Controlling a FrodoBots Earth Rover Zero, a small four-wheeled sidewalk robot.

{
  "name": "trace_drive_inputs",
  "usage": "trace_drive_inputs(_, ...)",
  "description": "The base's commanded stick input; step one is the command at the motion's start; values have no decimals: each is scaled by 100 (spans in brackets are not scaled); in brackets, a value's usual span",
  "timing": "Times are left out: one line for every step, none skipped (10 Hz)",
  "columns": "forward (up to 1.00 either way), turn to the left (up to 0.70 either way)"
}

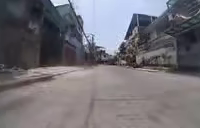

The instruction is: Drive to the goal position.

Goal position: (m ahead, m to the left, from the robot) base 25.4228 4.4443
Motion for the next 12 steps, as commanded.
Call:
trace_drive_inputs(100,0)
trace_drive_inputs(100,0)
trace_drive_inputs(100,0)
trace_drive_inputs(100,0)
trace_drive_inputs(100,0)
trace_drive_inputs(100,0)
trace_drive_inputs(100,0)
trace_drive_inputs(100,0)
trace_drive_inputs(100,0)
trace_drive_inputs(100,0)
trace_drive_inputs(100,0)
trace_drive_inputs(100,0)
